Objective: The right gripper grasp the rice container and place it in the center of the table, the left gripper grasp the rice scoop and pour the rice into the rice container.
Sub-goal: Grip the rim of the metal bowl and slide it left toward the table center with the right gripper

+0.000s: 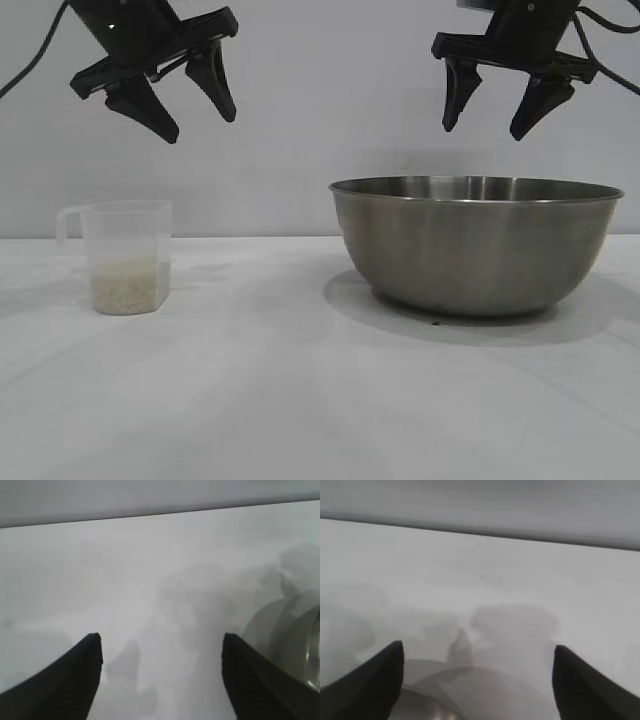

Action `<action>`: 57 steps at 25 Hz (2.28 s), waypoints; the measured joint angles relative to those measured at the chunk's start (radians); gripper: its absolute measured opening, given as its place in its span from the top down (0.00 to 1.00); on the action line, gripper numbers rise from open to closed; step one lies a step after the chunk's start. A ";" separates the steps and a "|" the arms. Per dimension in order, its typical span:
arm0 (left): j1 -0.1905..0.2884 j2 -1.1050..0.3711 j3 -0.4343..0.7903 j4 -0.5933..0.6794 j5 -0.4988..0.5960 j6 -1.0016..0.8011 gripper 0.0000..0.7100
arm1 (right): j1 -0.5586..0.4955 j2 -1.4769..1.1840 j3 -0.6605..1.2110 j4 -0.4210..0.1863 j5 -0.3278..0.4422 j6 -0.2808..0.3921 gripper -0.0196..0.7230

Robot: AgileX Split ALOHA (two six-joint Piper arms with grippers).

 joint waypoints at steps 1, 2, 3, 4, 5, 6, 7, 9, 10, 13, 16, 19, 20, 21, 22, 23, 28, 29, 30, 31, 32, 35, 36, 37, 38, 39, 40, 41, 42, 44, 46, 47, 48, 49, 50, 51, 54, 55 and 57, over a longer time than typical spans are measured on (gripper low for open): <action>0.000 0.000 0.000 0.000 0.000 0.000 0.32 | 0.000 0.000 0.000 0.000 0.000 0.000 0.28; 0.000 0.000 0.000 0.000 0.000 0.000 0.32 | 0.000 0.000 0.000 0.000 0.000 0.000 0.28; 0.000 0.000 0.000 0.000 0.000 0.000 0.32 | 0.000 0.000 0.000 0.000 0.000 0.000 0.28; 0.000 0.000 0.000 0.000 0.000 0.000 0.32 | 0.000 0.000 0.000 0.000 0.000 0.000 0.28; 0.000 0.000 0.000 0.000 0.000 0.000 0.32 | 0.000 0.000 0.000 0.000 0.000 0.000 0.28; 0.000 0.000 0.000 0.000 0.000 0.000 0.32 | 0.000 0.000 0.000 0.000 0.000 0.000 0.28; 0.000 0.000 0.000 0.000 0.000 0.000 0.32 | 0.000 0.000 0.000 0.000 0.000 0.000 0.28; 0.000 0.000 0.000 0.000 0.000 0.000 0.32 | 0.000 0.000 0.000 0.000 0.000 0.000 0.28; 0.000 0.000 0.000 0.000 0.000 0.000 0.32 | 0.000 0.000 0.000 0.000 0.000 0.000 0.28; 0.000 0.000 0.000 0.000 0.000 0.002 0.32 | 0.000 0.000 0.000 -0.002 0.011 -0.001 0.28; 0.000 0.000 0.000 0.000 0.000 0.002 0.32 | 0.000 0.000 0.000 -0.019 0.030 -0.001 0.28; 0.000 0.000 0.000 0.000 0.000 0.002 0.32 | 0.000 0.000 0.000 -0.031 0.057 -0.001 0.28; 0.000 0.000 0.000 0.000 0.000 0.002 0.32 | 0.000 0.000 0.000 -0.036 0.074 -0.001 0.28; 0.000 0.000 0.000 0.000 0.000 0.002 0.32 | 0.000 0.000 0.000 -0.042 0.090 -0.001 0.28; 0.000 0.000 0.000 0.000 0.000 0.002 0.32 | 0.000 0.000 0.000 -0.049 0.113 -0.001 0.28; 0.000 0.000 0.000 0.000 0.000 0.002 0.32 | 0.000 0.000 0.000 -0.059 0.140 0.001 0.28; 0.000 0.000 0.000 0.000 0.001 0.002 0.32 | 0.000 -0.024 0.000 -0.095 0.310 0.005 0.28; 0.000 0.000 0.000 0.000 0.002 0.002 0.32 | 0.000 -0.029 -0.002 -0.098 0.356 0.005 0.28; 0.000 0.000 0.000 0.000 0.002 0.002 0.32 | 0.000 -0.033 -0.002 -0.100 0.399 0.005 0.28; 0.000 0.000 0.000 0.000 0.002 0.002 0.32 | 0.000 -0.033 -0.002 -0.100 0.426 0.005 0.28; 0.000 0.000 0.000 0.000 0.002 0.002 0.32 | 0.000 -0.033 -0.002 -0.102 0.445 0.005 0.28; 0.000 0.000 0.000 0.000 0.002 0.002 0.32 | 0.000 -0.033 -0.002 -0.103 0.460 0.006 0.37; 0.000 0.000 0.000 0.000 0.002 0.002 0.32 | 0.000 -0.033 -0.002 -0.105 0.460 0.008 0.41; 0.000 0.000 0.000 0.000 0.002 0.002 0.32 | 0.000 -0.033 -0.002 -0.105 0.462 0.008 0.40; 0.000 0.000 0.000 0.000 0.002 0.002 0.32 | 0.000 -0.033 -0.002 -0.110 0.462 0.019 0.40; 0.000 0.000 0.000 0.000 0.002 0.002 0.32 | 0.000 -0.033 -0.002 -0.122 0.462 0.033 0.40; 0.000 0.000 0.000 0.000 0.003 0.002 0.32 | 0.000 -0.031 -0.002 -0.133 0.462 0.049 0.40; 0.000 0.000 0.000 0.000 0.003 0.002 0.32 | 0.000 -0.023 -0.002 -0.144 0.462 0.064 0.45; 0.000 0.000 0.000 0.000 0.003 0.002 0.32 | 0.000 -0.018 -0.002 -0.153 0.462 0.072 0.43; 0.000 0.000 0.000 0.000 0.003 0.002 0.32 | 0.000 -0.001 0.009 -0.152 0.462 0.076 0.43; 0.000 0.000 0.000 0.000 0.005 0.002 0.32 | 0.000 0.014 0.037 -0.136 0.460 0.082 0.43; 0.000 0.000 0.000 0.000 0.005 0.002 0.32 | 0.000 0.021 0.058 -0.132 0.460 0.082 0.43; 0.000 0.000 0.000 0.000 0.005 0.002 0.32 | 0.000 0.028 0.079 -0.130 0.459 0.084 0.43; 0.000 0.000 0.000 0.000 0.007 0.002 0.32 | 0.001 0.034 0.094 -0.130 0.459 0.084 0.43; 0.000 0.000 0.000 0.000 0.007 0.002 0.32 | 0.001 0.043 0.107 -0.130 0.459 0.084 0.43; 0.000 0.000 0.000 0.000 0.007 0.002 0.32 | 0.001 0.053 0.113 -0.130 0.459 0.085 0.43; 0.000 0.000 0.000 0.000 0.009 0.002 0.32 | 0.001 0.077 0.117 -0.130 0.456 0.085 0.51; 0.000 0.000 0.000 0.000 0.009 0.002 0.32 | 0.001 0.083 0.117 -0.130 0.455 0.085 0.58; 0.000 0.000 0.000 0.000 0.014 0.002 0.32 | 0.001 0.088 0.117 -0.130 0.454 0.085 0.79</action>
